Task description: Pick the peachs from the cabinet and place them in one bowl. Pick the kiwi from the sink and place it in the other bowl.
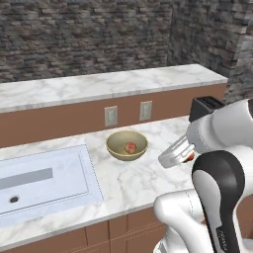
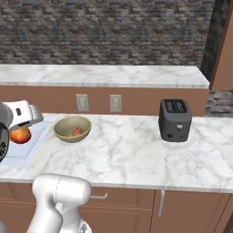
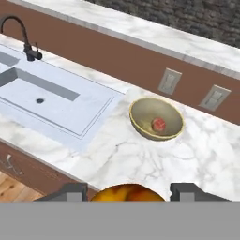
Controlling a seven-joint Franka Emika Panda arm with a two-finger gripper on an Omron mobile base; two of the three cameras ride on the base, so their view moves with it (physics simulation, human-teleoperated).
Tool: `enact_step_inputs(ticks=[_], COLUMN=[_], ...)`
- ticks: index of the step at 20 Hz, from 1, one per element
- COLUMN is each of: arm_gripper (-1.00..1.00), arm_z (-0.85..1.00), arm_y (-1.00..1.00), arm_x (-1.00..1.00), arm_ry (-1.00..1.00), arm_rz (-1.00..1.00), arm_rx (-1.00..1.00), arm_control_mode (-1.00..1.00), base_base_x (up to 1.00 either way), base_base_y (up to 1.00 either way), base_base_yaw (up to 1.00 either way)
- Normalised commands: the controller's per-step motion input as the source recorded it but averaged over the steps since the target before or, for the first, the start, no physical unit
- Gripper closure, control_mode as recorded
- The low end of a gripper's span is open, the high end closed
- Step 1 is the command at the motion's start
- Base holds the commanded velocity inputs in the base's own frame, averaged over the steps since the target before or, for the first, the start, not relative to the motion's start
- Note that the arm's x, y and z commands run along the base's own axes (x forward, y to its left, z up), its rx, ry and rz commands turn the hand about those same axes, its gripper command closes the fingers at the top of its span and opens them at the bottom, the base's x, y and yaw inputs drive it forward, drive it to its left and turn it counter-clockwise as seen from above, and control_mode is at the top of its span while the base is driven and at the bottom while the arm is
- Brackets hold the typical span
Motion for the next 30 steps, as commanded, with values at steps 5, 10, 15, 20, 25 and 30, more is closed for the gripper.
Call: enact_step_inputs(ticks=[5, 10, 15, 20, 25, 30], arm_gripper=[1.00, 1.00, 1.00, 1.00, 1.00, 1.00], arm_z=[0.03, -0.09, -0.22, -0.08, -0.37, -0.34], arm_y=[0.03, 0.01, 0.06, 0.00, 0.01, 0.01], arm_x=[0.93, 0.99, 0.56, 0.08, 0.35, 0.69], arm_ry=[0.00, 0.02, 0.00, 0.00, 0.00, 0.00], arm_rz=[-0.07, -0.03, 0.00, 0.00, 0.00, 0.00], arm_rx=[0.07, 0.01, 0.00, 0.00, -0.02, 0.00], arm_control_mode=[-1.00, -1.00, -1.00, -1.00, -1.00, -1.00], base_base_x=[0.00, 0.00, 0.00, 0.00, 0.00, 0.00], base_base_y=[0.00, 0.00, 0.00, 0.00, 0.00, 0.00], base_base_yaw=[0.00, 0.00, 0.00, 0.00, 0.00, 0.00])
